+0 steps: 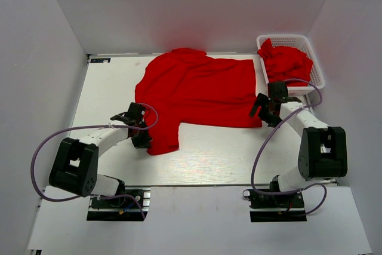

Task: Fold and stack the t-shirts
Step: Grap the side of the flattened tshirt closest away from the robot with both arms

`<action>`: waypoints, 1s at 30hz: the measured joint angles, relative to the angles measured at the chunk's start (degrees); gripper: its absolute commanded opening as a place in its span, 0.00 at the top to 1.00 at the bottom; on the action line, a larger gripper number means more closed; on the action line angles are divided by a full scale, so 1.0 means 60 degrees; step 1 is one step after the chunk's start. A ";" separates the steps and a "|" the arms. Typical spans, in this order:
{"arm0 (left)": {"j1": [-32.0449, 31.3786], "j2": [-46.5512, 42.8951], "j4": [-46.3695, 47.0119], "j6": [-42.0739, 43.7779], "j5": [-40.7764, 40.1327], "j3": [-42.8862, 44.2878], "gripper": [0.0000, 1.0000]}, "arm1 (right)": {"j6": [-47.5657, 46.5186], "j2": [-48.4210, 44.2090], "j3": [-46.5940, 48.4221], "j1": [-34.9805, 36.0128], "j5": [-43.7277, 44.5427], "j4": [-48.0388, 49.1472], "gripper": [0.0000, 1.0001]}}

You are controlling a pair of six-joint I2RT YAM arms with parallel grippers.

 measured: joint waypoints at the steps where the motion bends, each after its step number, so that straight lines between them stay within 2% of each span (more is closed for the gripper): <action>1: 0.0000 0.0000 -0.0066 0.0022 -0.0033 0.0022 1.00 | 0.0015 0.0080 0.0000 0.0000 -0.0025 0.0040 0.10; 7: 0.0000 0.0011 -0.0266 0.0157 -0.0106 0.0069 1.00 | 0.0182 0.0517 -0.0007 0.0000 -0.0058 0.0350 0.10; 9: 0.0000 0.0015 -0.0277 0.0182 -0.0106 0.0073 1.00 | 0.0222 0.0670 -0.0007 0.0000 -0.0062 0.0517 0.13; 12: 0.0000 0.0015 -0.0277 0.0189 -0.0106 0.0073 1.00 | 0.0288 0.0845 -0.0007 0.0000 -0.0084 0.0692 0.13; 16: 0.0000 0.0015 -0.0288 0.0193 -0.0106 0.0073 1.00 | 0.0386 0.1031 -0.0036 0.0004 -0.0098 0.0831 0.19; 19: 0.0000 0.0015 -0.0299 0.0193 -0.0106 0.0073 1.00 | 0.0455 0.1031 -0.0240 0.0007 -0.0135 0.0969 0.32; 21: 0.0000 0.0015 -0.0321 0.0193 -0.0106 0.0073 1.00 | 0.0492 0.1016 -0.0306 0.0011 -0.0160 0.1060 0.33; 24: 0.0000 0.0015 -0.0321 0.0193 -0.0102 0.0073 1.00 | 0.0586 0.0925 -0.0484 0.0007 -0.0153 0.1279 0.47; 25: 0.0000 0.0018 -0.0317 0.0197 -0.0102 0.0073 1.00 | 0.0645 0.0914 -0.0543 0.0004 -0.0157 0.1377 0.78; 27: 0.0000 0.0055 -0.0342 0.0197 -0.0102 0.0109 1.00 | 0.0725 0.0954 -0.0623 0.0000 -0.0197 0.1519 1.00; 30: 0.0000 0.0102 -0.0572 0.0208 -0.0102 0.0248 1.00 | 0.0947 0.1016 -0.0634 0.0000 -0.0237 0.1566 1.00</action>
